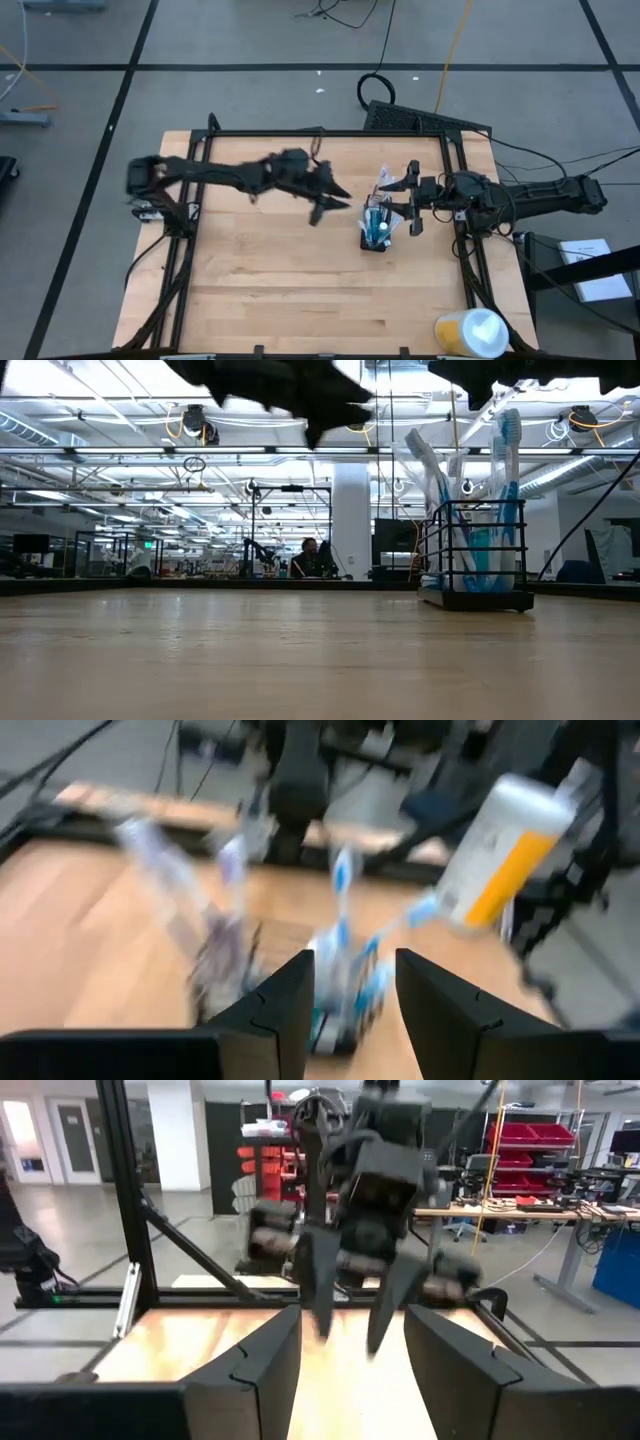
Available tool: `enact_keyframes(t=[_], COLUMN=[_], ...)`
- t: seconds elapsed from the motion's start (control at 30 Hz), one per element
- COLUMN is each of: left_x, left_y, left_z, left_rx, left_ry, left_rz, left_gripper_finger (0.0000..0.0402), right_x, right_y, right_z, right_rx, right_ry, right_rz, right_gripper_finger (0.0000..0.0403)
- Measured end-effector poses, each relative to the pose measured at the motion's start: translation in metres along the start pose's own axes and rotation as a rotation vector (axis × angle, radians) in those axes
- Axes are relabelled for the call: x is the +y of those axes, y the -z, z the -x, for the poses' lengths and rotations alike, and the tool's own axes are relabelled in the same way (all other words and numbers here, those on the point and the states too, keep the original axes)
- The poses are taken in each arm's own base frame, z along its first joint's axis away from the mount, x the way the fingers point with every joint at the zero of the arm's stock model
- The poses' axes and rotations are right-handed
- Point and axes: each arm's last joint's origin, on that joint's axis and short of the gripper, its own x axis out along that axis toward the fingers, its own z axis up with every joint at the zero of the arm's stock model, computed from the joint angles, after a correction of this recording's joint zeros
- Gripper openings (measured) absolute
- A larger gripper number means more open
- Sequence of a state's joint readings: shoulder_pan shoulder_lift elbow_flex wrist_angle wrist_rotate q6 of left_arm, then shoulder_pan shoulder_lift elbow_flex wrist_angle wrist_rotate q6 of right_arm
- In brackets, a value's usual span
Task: Pick & Place toothbrushing station
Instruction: Return to Home Position
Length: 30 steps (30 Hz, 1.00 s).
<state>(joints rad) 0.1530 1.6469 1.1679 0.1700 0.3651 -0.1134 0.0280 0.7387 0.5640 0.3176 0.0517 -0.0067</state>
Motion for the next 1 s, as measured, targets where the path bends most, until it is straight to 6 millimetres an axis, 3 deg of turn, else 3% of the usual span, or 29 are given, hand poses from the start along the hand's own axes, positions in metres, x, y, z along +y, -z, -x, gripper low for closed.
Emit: enact_keyframes(t=[0.23, 0.33, 0.47, 0.7, 0.9, 1.0], left_x=[-0.024, -0.036, -0.044, -0.050, -0.049, -0.049], left_y=[-0.019, -0.011, 0.018, 0.087, 0.148, 0.167], left_z=[0.075, 0.099, 0.134, 0.206, 0.226, 0.229], left_rx=[0.158, 0.143, 0.064, -0.120, -0.232, -0.291], left_ry=[-0.195, -0.319, -0.403, -0.596, -0.647, -0.591], left_rz=[-0.149, -0.206, -0.197, -0.112, 0.023, 0.027], left_gripper_finger=[0.0147, 0.0147, 0.0148, 0.0148, 0.0148, 0.0147], right_x=[-0.001, -0.002, -0.003, -0.004, -0.008, -0.008], right_y=[-0.005, -0.006, -0.005, -0.005, 0.001, 0.009], right_z=[0.022, 0.035, 0.051, 0.064, 0.065, 0.063], right_rx=[0.020, 0.041, 0.075, 0.083, 0.139, 0.143], right_ry=[-0.001, -0.001, 0.003, 0.015, 0.163, 0.162], right_rz=[0.008, 0.023, 0.030, 0.038, 0.020, 0.026], right_gripper_finger=[0.0169, 0.0169, 0.0169, 0.0169, 0.0169, 0.0169])
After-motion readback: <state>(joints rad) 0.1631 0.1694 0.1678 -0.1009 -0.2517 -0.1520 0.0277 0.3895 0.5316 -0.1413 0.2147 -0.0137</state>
